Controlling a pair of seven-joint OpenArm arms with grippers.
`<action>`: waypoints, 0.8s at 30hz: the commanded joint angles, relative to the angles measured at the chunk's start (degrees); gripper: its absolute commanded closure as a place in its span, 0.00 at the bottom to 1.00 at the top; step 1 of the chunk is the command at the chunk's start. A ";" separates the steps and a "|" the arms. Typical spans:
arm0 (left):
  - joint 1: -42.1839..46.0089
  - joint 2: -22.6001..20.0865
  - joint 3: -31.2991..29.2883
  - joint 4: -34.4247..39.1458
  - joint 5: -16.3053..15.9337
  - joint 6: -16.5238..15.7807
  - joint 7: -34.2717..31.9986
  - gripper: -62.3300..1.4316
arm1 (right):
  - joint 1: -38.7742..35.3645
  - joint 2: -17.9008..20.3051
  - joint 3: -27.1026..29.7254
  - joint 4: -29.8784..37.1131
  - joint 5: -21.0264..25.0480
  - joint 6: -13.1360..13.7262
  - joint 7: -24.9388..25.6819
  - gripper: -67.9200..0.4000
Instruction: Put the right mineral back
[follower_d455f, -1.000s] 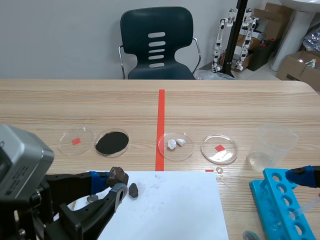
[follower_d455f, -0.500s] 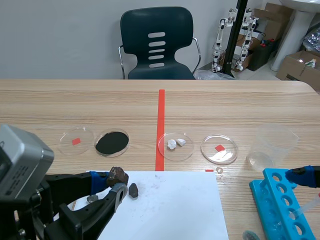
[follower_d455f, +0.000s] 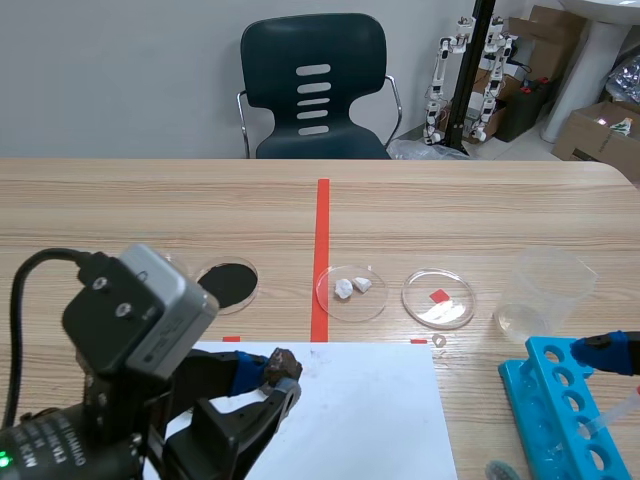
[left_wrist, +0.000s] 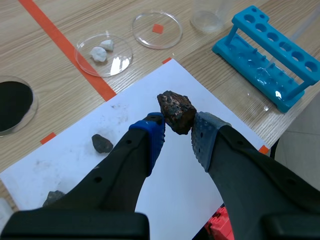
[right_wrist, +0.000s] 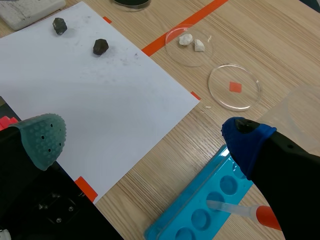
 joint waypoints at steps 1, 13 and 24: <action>-1.88 0.31 1.99 -0.79 -1.09 2.21 0.46 0.79 | -0.11 0.00 -0.20 0.79 0.63 -0.04 1.07 0.00; -20.83 5.09 17.00 -12.57 -5.09 18.91 16.37 0.79 | -0.11 0.00 -0.20 0.79 0.66 -0.04 1.07 0.00; -35.67 14.12 25.42 -23.15 -6.10 30.80 30.23 0.79 | -0.11 0.00 -0.20 0.79 0.66 -0.04 1.07 0.00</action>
